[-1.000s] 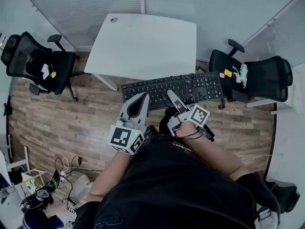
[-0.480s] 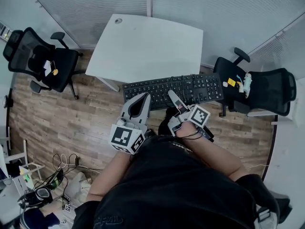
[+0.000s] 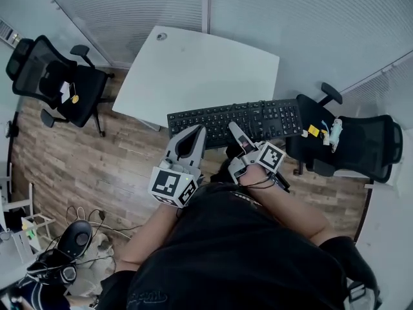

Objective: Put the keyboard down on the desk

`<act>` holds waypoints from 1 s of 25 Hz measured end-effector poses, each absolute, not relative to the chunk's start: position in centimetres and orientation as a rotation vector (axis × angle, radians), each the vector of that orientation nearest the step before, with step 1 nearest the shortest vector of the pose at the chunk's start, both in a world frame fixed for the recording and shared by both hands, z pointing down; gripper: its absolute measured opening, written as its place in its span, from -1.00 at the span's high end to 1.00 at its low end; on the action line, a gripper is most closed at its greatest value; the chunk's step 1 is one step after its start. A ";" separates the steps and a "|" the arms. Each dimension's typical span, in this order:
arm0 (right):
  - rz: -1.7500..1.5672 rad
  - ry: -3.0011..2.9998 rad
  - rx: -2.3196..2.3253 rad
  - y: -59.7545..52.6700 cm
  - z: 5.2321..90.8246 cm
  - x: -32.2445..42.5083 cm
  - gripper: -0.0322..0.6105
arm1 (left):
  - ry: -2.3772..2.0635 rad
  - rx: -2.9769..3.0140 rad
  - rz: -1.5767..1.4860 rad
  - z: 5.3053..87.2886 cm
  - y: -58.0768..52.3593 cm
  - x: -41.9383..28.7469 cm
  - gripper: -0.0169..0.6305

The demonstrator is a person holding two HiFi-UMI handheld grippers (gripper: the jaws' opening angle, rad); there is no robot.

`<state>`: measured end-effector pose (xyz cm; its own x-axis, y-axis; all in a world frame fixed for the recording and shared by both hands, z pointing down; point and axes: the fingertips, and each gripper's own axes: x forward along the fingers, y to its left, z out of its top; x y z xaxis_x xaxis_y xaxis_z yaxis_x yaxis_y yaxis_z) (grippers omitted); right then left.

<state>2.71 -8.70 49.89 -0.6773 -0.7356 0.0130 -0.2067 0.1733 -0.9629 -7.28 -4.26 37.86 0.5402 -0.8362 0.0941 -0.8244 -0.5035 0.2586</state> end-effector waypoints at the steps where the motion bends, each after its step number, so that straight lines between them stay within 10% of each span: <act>1: -1.522 1.996 -0.882 -9.5 49.9 3.2 0.60 | -1.393 2.509 -0.064 37.8 -5.0 -6.8 0.90; 25: -1.477 1.943 -0.954 -15.7 50.6 13.1 0.61 | -1.255 2.556 -0.037 38.7 -12.3 3.3 0.90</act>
